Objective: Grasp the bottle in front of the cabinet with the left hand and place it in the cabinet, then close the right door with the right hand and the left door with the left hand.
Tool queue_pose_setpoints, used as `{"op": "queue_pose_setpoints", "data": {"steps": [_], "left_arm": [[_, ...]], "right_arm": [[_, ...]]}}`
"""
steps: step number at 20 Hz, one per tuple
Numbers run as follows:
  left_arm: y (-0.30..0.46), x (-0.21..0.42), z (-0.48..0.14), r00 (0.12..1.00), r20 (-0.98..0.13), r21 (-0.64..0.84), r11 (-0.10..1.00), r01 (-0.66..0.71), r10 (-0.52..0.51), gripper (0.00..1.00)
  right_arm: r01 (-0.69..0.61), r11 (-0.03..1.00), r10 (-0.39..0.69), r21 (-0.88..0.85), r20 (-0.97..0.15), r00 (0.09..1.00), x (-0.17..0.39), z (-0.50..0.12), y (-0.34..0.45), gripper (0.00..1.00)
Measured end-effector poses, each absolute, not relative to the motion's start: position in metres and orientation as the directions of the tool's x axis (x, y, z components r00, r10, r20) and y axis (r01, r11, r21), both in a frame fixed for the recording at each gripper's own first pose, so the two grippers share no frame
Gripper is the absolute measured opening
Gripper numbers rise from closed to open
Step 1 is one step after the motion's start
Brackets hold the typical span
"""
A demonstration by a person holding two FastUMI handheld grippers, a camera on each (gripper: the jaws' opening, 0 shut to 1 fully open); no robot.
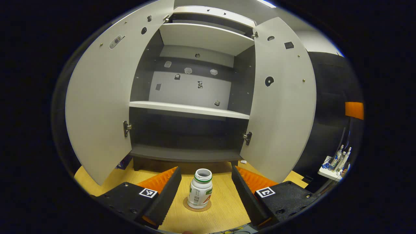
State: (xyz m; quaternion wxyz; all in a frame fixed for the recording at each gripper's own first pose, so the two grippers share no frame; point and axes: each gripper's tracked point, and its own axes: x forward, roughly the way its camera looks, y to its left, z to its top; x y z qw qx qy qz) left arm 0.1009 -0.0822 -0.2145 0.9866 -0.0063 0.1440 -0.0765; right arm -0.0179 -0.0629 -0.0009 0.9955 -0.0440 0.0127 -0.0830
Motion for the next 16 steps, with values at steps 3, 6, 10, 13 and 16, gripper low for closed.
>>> {"op": "queue_pose_setpoints", "data": {"steps": [3,6,10,13,16], "left_arm": [[-0.086,0.113,-0.252,0.925,-0.345,-0.035,0.987,0.158,-0.16,0.95],[-0.087,0.127,-0.289,0.903,-0.403,-0.012,0.987,0.159,-0.15,0.95],[-0.083,0.133,-0.332,0.867,-0.481,0.007,0.988,0.154,-0.131,0.95],[-0.083,0.133,-0.349,0.847,-0.515,0.013,0.987,0.159,-0.13,0.94],[-0.077,0.137,-0.354,0.831,-0.542,0.019,0.987,0.162,-0.126,0.82]], "right_arm": [[0.191,0.977,-0.194,-0.09,-0.023,0.981,-0.018,-0.003,-0.076,0.97],[0.218,0.971,-0.222,-0.098,-0.027,0.975,-0.017,-0.005,-0.088,0.96],[0.258,0.961,-0.263,-0.102,-0.039,0.964,-0.018,-0.008,-0.105,0.97],[0.269,0.958,-0.275,-0.1,-0.056,0.96,-0.016,-0.017,-0.111,0.97],[0.251,0.965,-0.257,-0.083,-0.071,0.964,-0.01,-0.024,-0.109,0.96]]}}
